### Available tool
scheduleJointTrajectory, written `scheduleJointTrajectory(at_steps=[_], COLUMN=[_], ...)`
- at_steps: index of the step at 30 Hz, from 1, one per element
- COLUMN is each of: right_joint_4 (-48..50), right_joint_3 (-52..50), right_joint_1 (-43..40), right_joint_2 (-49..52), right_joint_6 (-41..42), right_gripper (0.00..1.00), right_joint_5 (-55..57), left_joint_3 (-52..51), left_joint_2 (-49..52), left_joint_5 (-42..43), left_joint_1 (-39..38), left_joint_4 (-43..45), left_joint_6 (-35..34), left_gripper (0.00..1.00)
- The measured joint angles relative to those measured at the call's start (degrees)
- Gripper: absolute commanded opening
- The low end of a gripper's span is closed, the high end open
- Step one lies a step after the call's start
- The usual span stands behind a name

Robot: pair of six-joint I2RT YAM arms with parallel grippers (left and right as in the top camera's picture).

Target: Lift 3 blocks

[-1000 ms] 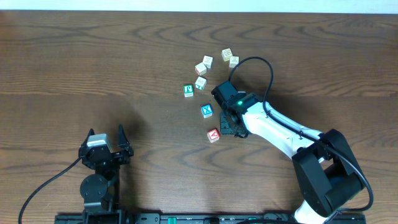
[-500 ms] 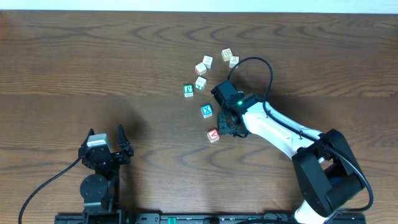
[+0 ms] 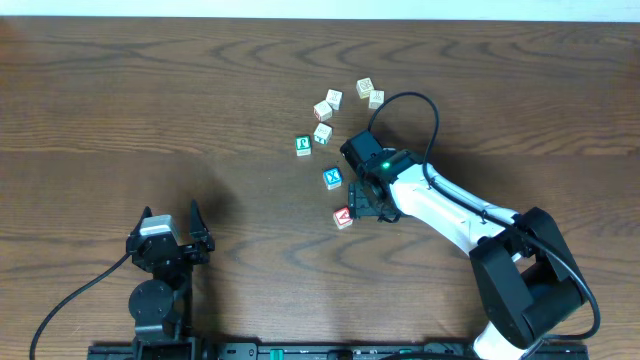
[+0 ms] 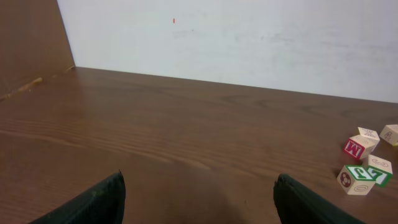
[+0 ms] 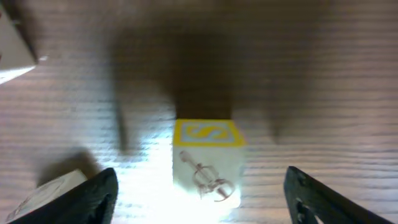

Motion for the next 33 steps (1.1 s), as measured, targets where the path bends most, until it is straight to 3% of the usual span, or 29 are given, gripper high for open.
scheduleJointTrajectory(at_steps=[3, 11, 29, 33], right_joint_4=[0.7, 7.0, 17.6, 18.2], right_joint_3=[0.7, 5.1, 5.4, 5.4], right_joint_1=[0.0, -0.9, -4.3, -4.3], right_joint_2=[0.0, 0.0, 2.1, 5.2], right_joint_6=[-1.0, -2.5, 8.0, 9.6], right_gripper=[0.99, 0.99, 0.92, 0.85], right_joint_5=[1.5, 2.4, 2.5, 2.5], left_joint_3=[0.0, 0.0, 0.0, 0.0], left_joint_2=[0.0, 0.0, 0.0, 0.0], left_joint_5=[0.0, 0.0, 0.0, 0.0], left_joint_1=[0.0, 0.0, 0.0, 0.0], left_joint_4=[0.0, 0.0, 0.0, 0.0], left_joint_6=[0.0, 0.0, -0.9, -1.1], left_gripper=[0.77, 0.77, 0.77, 0.77])
